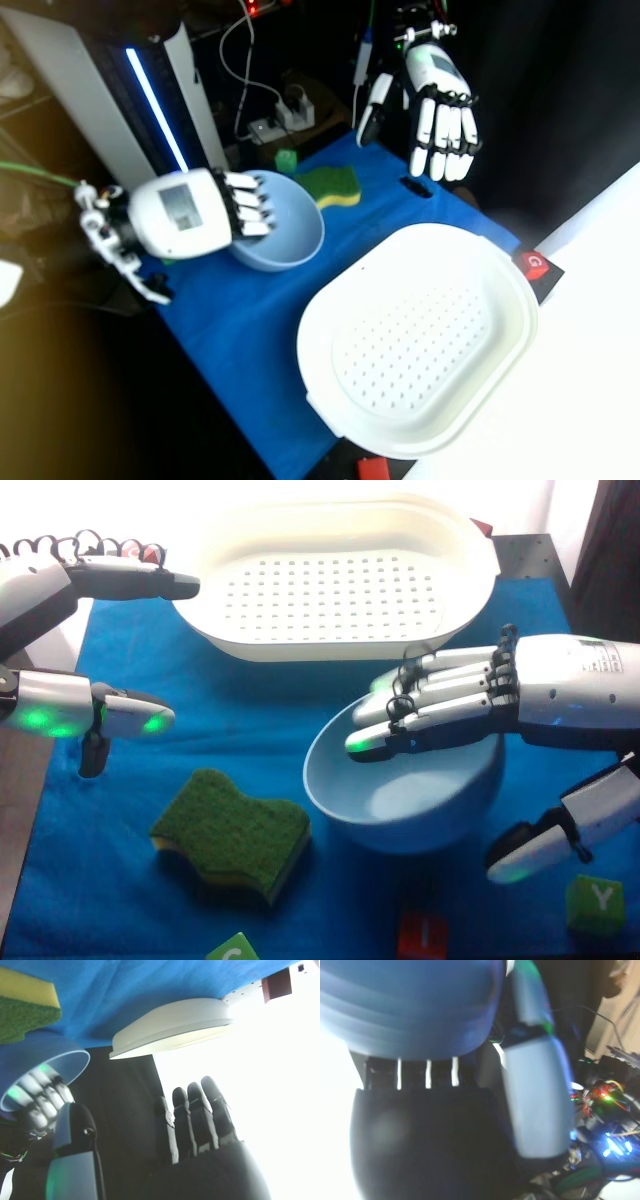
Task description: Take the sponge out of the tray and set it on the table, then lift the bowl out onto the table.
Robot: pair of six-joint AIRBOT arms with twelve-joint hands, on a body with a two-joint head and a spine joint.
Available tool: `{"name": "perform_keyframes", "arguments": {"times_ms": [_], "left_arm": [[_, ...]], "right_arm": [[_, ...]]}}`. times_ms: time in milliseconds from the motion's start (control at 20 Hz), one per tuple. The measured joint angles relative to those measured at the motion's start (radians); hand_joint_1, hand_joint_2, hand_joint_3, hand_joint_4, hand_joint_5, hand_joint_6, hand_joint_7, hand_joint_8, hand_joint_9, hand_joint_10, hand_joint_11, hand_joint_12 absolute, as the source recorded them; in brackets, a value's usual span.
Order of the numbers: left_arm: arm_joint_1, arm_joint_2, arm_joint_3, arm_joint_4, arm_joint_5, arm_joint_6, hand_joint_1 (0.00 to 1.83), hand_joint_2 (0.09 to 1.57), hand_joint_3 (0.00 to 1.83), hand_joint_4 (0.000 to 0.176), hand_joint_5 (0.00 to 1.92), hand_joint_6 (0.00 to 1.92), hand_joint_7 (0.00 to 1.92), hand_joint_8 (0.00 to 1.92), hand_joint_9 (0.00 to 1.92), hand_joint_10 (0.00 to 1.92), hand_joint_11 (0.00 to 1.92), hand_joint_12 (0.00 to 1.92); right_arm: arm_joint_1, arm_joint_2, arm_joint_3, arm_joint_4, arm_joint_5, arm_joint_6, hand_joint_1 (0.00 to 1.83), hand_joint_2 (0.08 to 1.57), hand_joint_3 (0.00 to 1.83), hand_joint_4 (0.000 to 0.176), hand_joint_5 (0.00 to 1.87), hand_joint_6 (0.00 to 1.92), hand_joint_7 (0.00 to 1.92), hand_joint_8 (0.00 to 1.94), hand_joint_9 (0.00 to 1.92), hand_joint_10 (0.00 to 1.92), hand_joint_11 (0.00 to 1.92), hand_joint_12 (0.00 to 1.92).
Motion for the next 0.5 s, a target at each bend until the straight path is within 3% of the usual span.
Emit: {"name": "perform_keyframes", "arguments": {"times_ms": [100, 150, 200, 350, 400, 450, 500], "left_arm": [[0.000, 0.000, 0.000, 0.000, 0.000, 0.000, 0.84, 0.92, 0.00, 0.048, 0.49, 0.00, 0.43, 0.00, 0.38, 0.00, 0.10, 0.75], [0.000, 0.000, 0.000, 0.000, 0.000, 0.000, 0.84, 0.92, 0.00, 0.048, 0.49, 0.00, 0.42, 0.00, 0.38, 0.00, 0.11, 0.75], [0.000, 0.000, 0.000, 0.000, 0.000, 0.000, 0.85, 0.91, 0.00, 0.059, 0.48, 0.00, 0.41, 0.00, 0.38, 0.00, 0.14, 0.81], [0.000, 0.000, -0.002, 0.000, -0.001, 0.000, 0.82, 0.92, 0.00, 0.053, 0.49, 0.00, 0.42, 0.00, 0.39, 0.00, 0.09, 0.80], [0.000, 0.000, -0.001, 0.000, -0.001, 0.000, 0.82, 0.92, 0.00, 0.060, 0.48, 0.00, 0.41, 0.00, 0.37, 0.00, 0.07, 0.79], [0.000, 0.000, -0.001, -0.001, -0.002, 0.000, 0.81, 0.92, 0.00, 0.054, 0.48, 0.00, 0.41, 0.00, 0.36, 0.00, 0.04, 0.78], [0.000, 0.000, -0.001, -0.001, -0.002, 0.000, 0.80, 0.92, 0.00, 0.050, 0.48, 0.00, 0.41, 0.00, 0.35, 0.00, 0.02, 0.77]], "right_arm": [[0.000, 0.000, 0.001, -0.002, 0.000, 0.000, 0.59, 0.93, 0.00, 0.176, 0.17, 0.01, 0.00, 0.00, 0.00, 0.00, 0.00, 0.00], [0.000, 0.000, 0.001, -0.002, 0.000, 0.000, 0.55, 0.93, 0.00, 0.148, 0.18, 0.01, 0.00, 0.00, 0.00, 0.00, 0.00, 0.00], [0.000, 0.000, 0.002, -0.002, 0.000, 0.000, 0.52, 0.95, 0.00, 0.129, 0.20, 0.02, 0.00, 0.00, 0.00, 0.00, 0.00, 0.00], [0.000, 0.007, 0.002, 0.009, 0.000, 0.000, 0.50, 0.95, 0.00, 0.132, 0.24, 0.02, 0.02, 0.01, 0.00, 0.00, 0.00, 0.00], [0.000, 0.016, 0.002, 0.016, 0.001, 0.000, 0.52, 0.94, 0.00, 0.142, 0.21, 0.01, 0.00, 0.00, 0.00, 0.00, 0.00, 0.00], [0.000, 0.031, 0.002, 0.036, 0.003, 0.000, 0.52, 0.93, 0.00, 0.162, 0.18, 0.00, 0.00, 0.00, 0.00, 0.00, 0.00, 0.00], [0.000, 0.045, 0.002, 0.057, 0.009, 0.000, 0.54, 0.94, 0.00, 0.138, 0.16, 0.00, 0.00, 0.00, 0.00, 0.00, 0.00, 0.00]]}}
